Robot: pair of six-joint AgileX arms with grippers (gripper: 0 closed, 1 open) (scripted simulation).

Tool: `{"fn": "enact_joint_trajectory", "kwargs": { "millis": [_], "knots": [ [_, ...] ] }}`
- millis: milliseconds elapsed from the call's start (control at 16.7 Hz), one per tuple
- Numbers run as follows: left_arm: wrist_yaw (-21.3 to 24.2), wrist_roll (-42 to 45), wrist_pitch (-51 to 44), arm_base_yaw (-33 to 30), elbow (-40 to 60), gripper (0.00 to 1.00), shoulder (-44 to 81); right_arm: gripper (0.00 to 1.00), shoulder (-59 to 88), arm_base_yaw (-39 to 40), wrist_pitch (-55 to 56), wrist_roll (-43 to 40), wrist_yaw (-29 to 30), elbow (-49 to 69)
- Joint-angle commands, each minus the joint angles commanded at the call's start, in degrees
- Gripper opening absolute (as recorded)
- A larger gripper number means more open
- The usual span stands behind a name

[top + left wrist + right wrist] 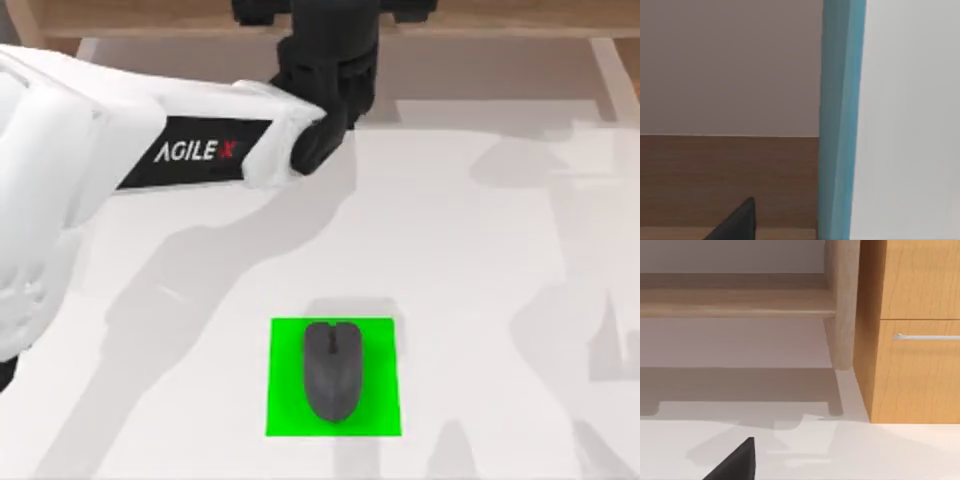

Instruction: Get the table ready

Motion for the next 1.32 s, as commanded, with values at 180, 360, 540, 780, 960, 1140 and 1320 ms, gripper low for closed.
{"fn": "enact_joint_trajectory", "kwargs": {
  "millis": [180,360,540,780,960,1140,1320],
  "knots": [
    [0.59,-0.03,-1.14,0.58,2.70,1.00,1.59,1.00,0.00,0.00,0.00,0.00,0.00,0.00],
    [0.63,-0.03,-1.23,0.62,2.89,1.00,1.70,1.00,0.00,0.00,0.00,0.00,0.00,0.00],
    [0.63,-0.03,-1.23,0.62,2.89,0.85,1.70,1.00,0.00,0.00,0.00,0.00,0.00,0.00],
    [0.63,-0.03,-1.23,0.62,2.89,0.55,1.70,1.00,0.00,0.00,0.00,0.00,0.00,0.00],
    [0.63,-0.03,-1.23,0.62,2.89,0.32,1.70,1.00,0.00,0.00,0.00,0.00,0.00,0.00],
    [0.63,-0.03,-1.23,0.62,2.89,0.10,1.70,1.00,0.00,0.00,0.00,0.00,0.00,0.00],
    [0.63,-0.03,-1.23,0.62,2.89,0.00,1.70,1.00,0.00,0.00,0.00,0.00,0.00,0.00]
  ]
}}
